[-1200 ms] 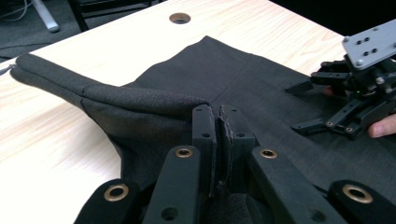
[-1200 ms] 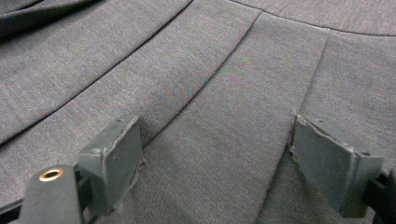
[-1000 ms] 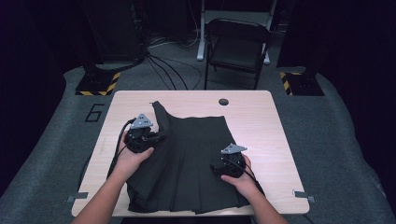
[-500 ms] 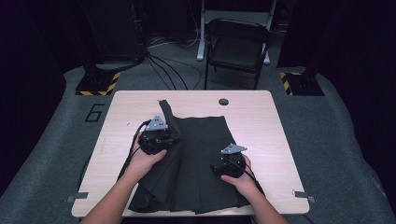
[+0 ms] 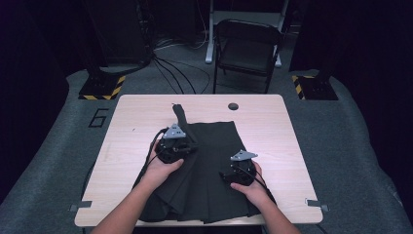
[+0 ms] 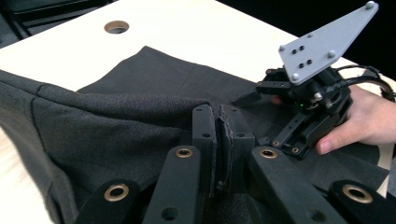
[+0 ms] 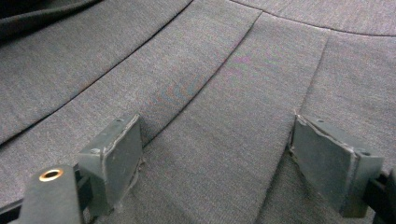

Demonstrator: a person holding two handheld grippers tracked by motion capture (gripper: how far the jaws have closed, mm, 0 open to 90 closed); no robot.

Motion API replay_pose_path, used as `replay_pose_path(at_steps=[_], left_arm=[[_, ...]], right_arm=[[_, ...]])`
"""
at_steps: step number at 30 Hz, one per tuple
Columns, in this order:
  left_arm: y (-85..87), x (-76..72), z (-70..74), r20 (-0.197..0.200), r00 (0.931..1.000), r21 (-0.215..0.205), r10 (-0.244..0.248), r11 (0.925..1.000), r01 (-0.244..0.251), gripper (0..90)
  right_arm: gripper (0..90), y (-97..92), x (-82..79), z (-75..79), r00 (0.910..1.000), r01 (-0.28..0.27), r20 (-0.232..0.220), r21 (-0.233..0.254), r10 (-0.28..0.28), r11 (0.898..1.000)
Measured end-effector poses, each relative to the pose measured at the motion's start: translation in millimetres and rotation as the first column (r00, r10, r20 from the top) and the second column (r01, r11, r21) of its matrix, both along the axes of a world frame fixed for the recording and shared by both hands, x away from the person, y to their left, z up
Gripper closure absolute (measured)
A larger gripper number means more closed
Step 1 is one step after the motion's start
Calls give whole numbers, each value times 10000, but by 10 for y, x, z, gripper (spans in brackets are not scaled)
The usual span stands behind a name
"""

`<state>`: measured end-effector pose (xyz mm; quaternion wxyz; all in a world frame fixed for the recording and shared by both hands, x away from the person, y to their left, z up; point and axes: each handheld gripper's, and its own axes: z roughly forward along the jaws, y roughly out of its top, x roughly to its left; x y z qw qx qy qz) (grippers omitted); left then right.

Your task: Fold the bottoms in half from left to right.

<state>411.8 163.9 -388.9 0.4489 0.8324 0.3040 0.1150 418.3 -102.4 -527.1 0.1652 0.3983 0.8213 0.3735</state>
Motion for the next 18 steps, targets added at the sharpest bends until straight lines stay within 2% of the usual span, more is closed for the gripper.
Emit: replay_pose_path(at_steps=[7, 11, 18], left_arm=[[-193, 15, -66, -69, 9996, -53, -277, 9996, 277, 855], [-319, 31, -151, -176, 9989, 106, -424, 9990, 426, 855], [-479, 64, -308, -425, 9967, 109, -690, 9975, 695, 855]], right_arm=[[166, -2, 3, 0, 10000, -38, 22, -11, 38, 10000], [166, -1, 3, 0, 10000, -35, 22, -8, 35, 10000], [166, -2, 4, 1, 10000, -35, 15, -7, 35, 10000]])
